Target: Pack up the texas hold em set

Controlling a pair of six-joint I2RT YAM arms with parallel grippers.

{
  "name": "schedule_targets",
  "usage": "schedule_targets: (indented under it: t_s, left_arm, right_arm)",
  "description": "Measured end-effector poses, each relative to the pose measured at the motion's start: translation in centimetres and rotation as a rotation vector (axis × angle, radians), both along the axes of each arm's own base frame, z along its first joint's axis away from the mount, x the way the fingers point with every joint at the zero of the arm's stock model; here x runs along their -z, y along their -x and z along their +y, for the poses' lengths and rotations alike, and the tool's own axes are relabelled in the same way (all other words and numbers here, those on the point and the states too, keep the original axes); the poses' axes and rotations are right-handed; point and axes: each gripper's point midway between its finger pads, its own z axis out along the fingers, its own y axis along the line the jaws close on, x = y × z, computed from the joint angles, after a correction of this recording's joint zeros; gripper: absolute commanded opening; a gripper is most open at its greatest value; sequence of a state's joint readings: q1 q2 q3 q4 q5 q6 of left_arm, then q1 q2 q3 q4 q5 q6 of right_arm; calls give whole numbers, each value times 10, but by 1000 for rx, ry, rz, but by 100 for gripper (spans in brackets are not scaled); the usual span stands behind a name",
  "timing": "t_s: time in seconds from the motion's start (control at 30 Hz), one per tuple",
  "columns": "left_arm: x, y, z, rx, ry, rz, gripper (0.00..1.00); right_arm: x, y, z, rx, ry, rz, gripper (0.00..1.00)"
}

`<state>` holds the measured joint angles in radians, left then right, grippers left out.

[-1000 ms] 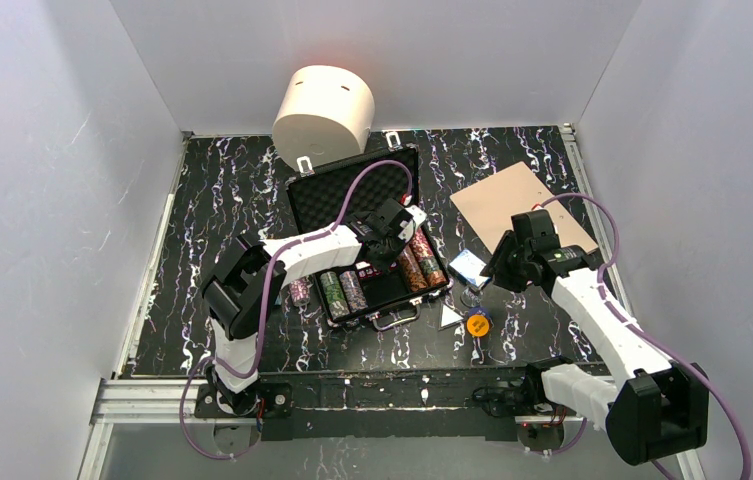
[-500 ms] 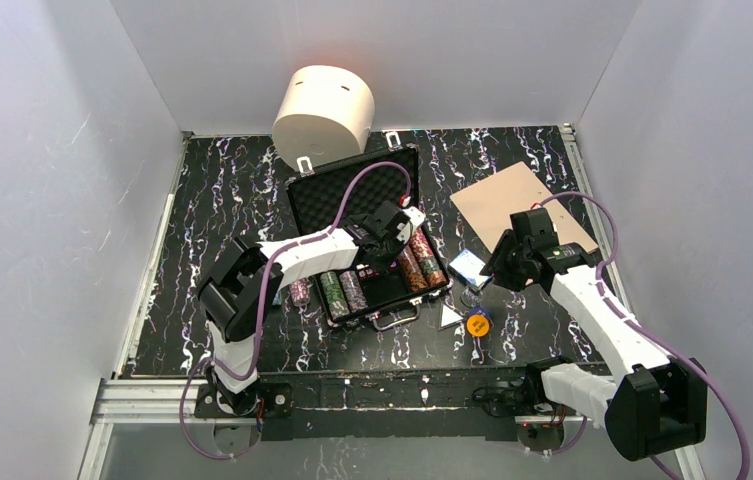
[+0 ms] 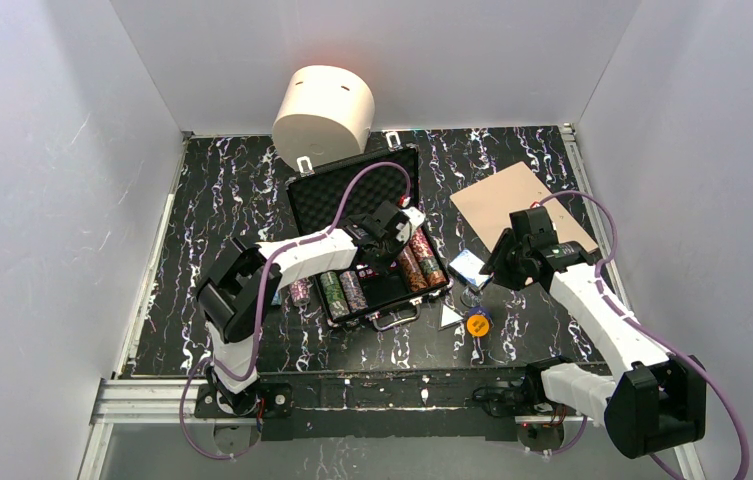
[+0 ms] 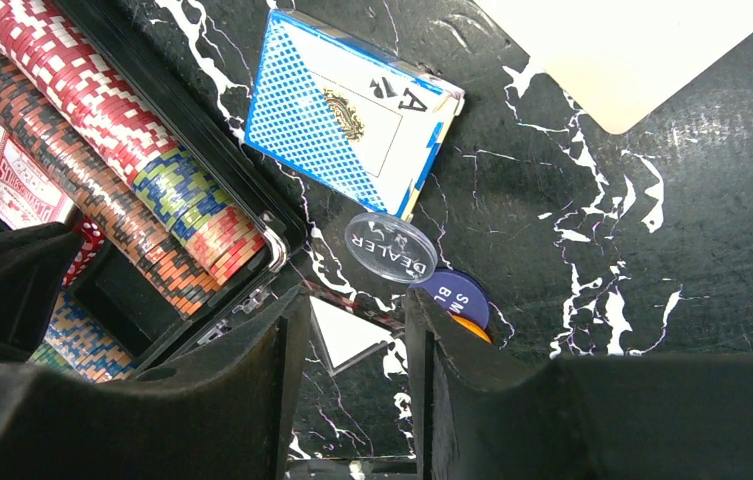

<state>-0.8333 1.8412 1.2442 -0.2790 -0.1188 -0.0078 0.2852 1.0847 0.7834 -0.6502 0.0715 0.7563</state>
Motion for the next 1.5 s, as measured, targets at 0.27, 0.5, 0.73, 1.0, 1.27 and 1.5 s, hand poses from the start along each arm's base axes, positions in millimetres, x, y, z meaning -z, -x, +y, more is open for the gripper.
schedule_targets:
  t_s: [0.27,0.5,0.73,1.0,1.27,1.5]
  left_arm:
    - [-18,-13,1,-41,-13,-49,31]
    - [-73,-32,-9,-99,90,-169,42]
    - [-153,-31,-11,-188,318,-277,78]
    - [-218,-17,-11,-234,553,-325,98]
    - [-231,-13,-10,-228,590,-330,98]
    - [-249,-11,-16,-211,639,-332,98]
  right_arm:
    - [-7,-9,2,4,0,-1,59]
    - [-3,-21,2,-24,45,47,75]
    - [-4,-46,14,-315,112,12,76]
    - [19,-48,24,-591,136,17,77]
    - [35,-48,17,-729,206,-8,75]
    - [48,-57,13,-866,290,-40,73]
